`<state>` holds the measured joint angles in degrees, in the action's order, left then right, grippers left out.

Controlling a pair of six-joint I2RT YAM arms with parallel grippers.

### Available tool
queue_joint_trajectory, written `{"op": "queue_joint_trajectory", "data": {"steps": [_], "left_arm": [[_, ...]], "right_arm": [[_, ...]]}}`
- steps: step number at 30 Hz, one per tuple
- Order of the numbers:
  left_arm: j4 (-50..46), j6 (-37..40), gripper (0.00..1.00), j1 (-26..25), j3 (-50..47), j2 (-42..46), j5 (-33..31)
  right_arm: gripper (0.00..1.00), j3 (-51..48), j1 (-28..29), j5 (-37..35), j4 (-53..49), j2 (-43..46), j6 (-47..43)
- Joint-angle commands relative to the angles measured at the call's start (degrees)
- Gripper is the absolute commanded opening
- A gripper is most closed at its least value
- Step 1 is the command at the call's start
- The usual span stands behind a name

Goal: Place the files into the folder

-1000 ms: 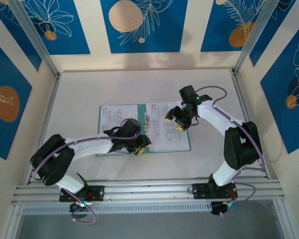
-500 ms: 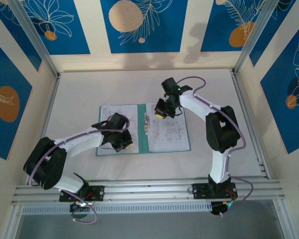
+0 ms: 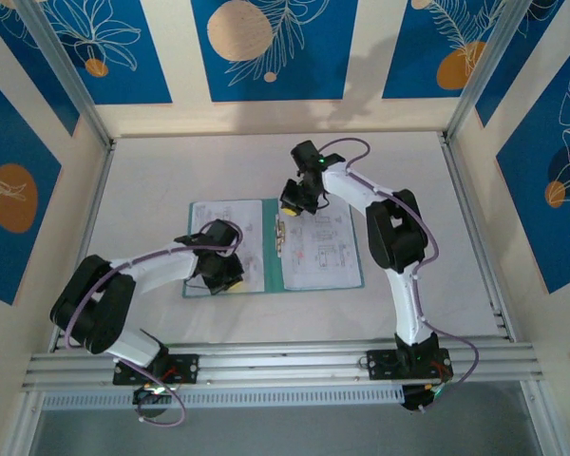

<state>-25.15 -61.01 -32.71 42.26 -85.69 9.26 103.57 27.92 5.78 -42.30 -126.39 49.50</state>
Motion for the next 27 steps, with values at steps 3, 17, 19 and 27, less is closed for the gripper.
{"op": "queue_joint_trajectory", "data": {"steps": [3, 17, 19, 27], "left_arm": [[-2.2, 2.5, 0.0, 1.7, -2.4, -1.0, -1.5], [-1.5, 3.1, 0.0, 2.7, -2.8, -2.3, -1.2], [-1.5, 3.1, 0.0, 2.7, -2.9, -2.4, -1.1], [-1.1, 2.7, 0.0, 2.7, -3.2, -2.3, -0.9]], "right_arm": [[0.0, 4.2, 0.7, -0.3, -2.2, -3.1, -1.4], [0.0, 12.1, 0.6, -0.3, -5.1, -9.9, -2.6], [0.0, 13.1, 0.6, -0.1, -5.3, -10.6, -2.8], [0.0, 14.9, 0.6, 0.1, -6.6, -12.2, -3.1]]}}
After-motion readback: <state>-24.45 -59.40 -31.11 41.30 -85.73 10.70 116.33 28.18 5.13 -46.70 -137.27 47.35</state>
